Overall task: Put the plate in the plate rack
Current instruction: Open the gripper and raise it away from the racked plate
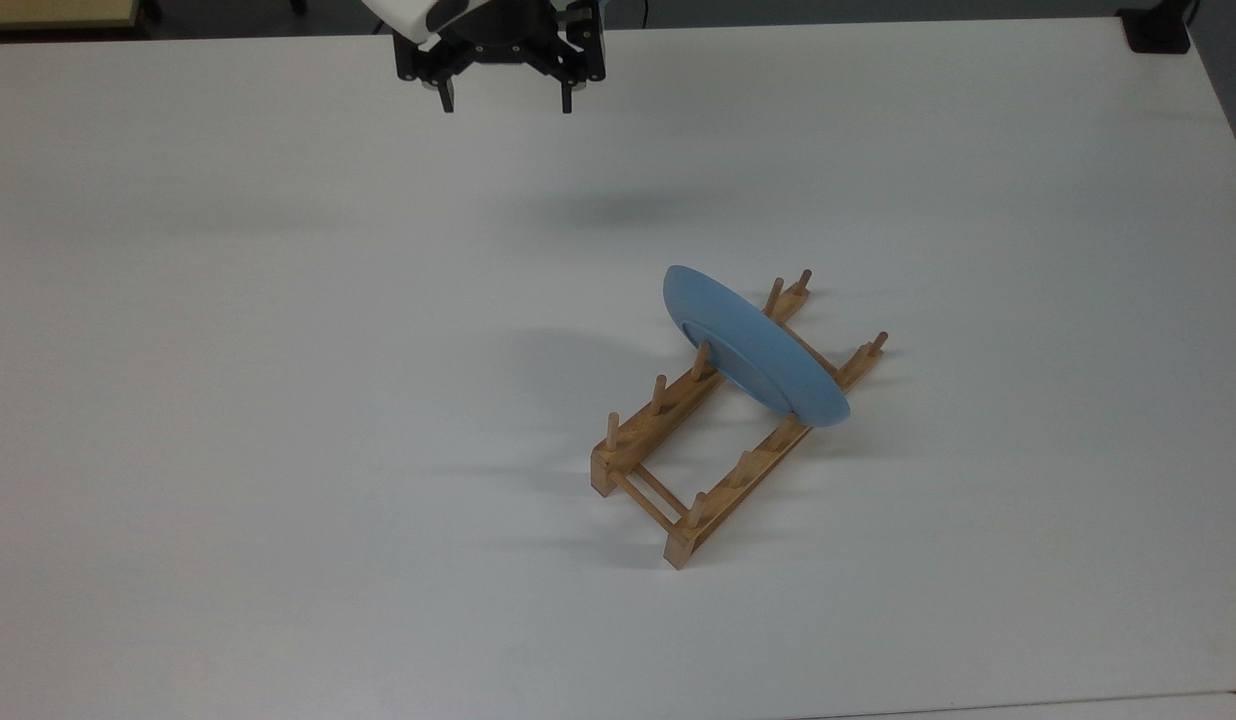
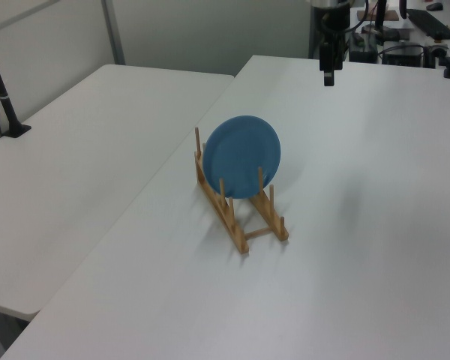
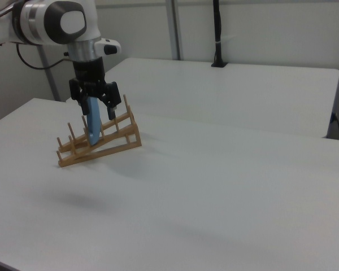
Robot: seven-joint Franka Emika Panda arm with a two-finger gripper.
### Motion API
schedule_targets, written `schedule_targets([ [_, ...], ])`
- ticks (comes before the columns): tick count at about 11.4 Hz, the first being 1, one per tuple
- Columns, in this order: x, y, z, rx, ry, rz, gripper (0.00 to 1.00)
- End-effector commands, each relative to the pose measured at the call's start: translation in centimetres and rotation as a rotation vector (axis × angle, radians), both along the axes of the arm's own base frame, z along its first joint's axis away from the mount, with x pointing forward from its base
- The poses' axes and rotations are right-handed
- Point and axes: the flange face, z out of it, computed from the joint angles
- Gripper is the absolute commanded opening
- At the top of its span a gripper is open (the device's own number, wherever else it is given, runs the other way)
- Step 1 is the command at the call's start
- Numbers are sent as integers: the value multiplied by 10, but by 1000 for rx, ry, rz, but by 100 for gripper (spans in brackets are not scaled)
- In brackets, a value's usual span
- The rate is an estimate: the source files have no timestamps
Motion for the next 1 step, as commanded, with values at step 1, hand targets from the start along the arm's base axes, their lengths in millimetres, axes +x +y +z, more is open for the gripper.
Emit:
schedule_targets([
  [1, -13, -3, 6, 5, 3, -56, 100],
])
